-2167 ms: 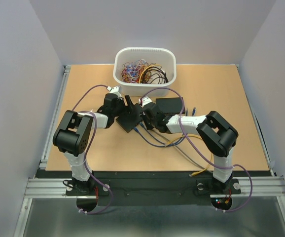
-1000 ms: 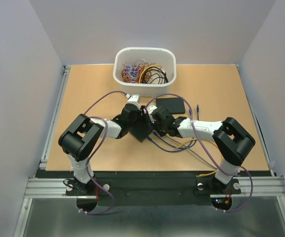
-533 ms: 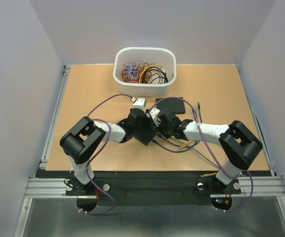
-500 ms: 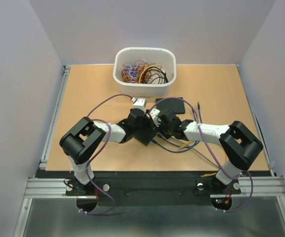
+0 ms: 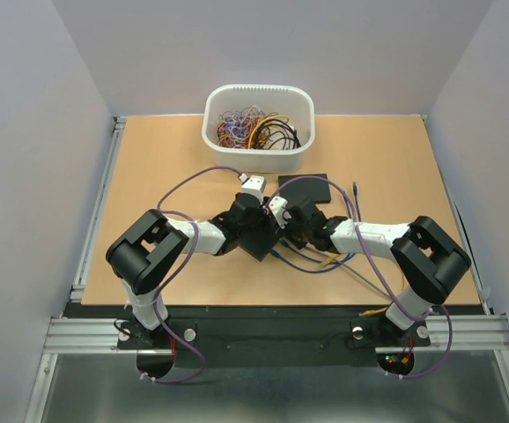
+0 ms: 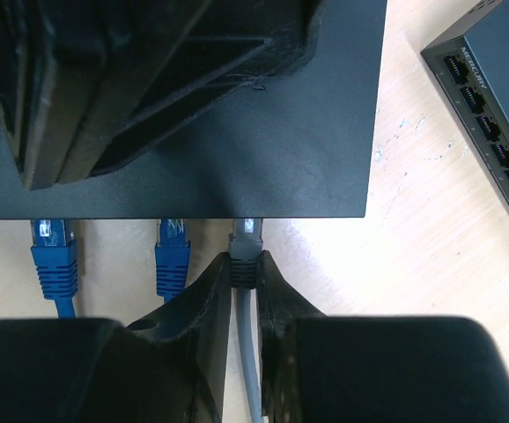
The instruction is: Insert the plug into the switch port
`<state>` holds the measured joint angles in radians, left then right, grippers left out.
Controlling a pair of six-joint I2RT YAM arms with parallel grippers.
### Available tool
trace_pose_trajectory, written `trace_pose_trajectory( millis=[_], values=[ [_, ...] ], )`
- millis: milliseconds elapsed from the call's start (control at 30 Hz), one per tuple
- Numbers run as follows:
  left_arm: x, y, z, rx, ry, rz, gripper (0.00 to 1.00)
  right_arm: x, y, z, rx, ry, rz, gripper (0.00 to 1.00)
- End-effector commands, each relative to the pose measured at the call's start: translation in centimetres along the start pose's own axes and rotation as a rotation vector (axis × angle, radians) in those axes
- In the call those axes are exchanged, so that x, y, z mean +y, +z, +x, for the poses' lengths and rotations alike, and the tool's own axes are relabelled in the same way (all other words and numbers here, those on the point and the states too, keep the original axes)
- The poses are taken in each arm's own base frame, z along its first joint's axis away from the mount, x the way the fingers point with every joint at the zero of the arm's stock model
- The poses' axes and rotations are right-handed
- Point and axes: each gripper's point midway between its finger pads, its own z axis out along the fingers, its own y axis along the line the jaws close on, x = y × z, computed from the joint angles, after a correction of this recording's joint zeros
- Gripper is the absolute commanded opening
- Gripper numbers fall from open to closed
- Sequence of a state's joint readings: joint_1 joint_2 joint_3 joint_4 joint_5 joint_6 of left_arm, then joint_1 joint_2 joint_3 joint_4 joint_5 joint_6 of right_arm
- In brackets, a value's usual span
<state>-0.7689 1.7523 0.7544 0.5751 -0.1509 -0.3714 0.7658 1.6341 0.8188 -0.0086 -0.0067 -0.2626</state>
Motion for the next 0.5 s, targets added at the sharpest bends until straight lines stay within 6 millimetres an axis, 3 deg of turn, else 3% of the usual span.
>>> trace_pose_trajectory(
  millis=[0,167,300,400,467],
  values=[
    [-10.7,-6.6,13.3,0.478,0.099,0.461,0.61,3.2,-2.7,-18.6,-0.708,-0.091,-0.13,0.0],
    [-12.4,-7.7,15.2,0.525,0.125,0.523,0.61,2.8,-4.2,-20.8,-0.783,-0.084,-0.121,0.0],
    [-12.3,-7.7,15.8,0.539,0.114,0.504,0.63,2.8,-5.2,-22.2,-0.82,-0.077,-0.131,0.0],
    [-10.8,-7.3,15.8,0.548,0.124,0.419,0.67,2.8,-5.1,-21.2,-0.798,-0.047,-0.126,0.0],
    [-9.9,-6.9,15.2,0.544,0.129,0.358,0.72,2.6,-4.7,-19.5,-0.765,-0.02,-0.114,0.0]
  ],
)
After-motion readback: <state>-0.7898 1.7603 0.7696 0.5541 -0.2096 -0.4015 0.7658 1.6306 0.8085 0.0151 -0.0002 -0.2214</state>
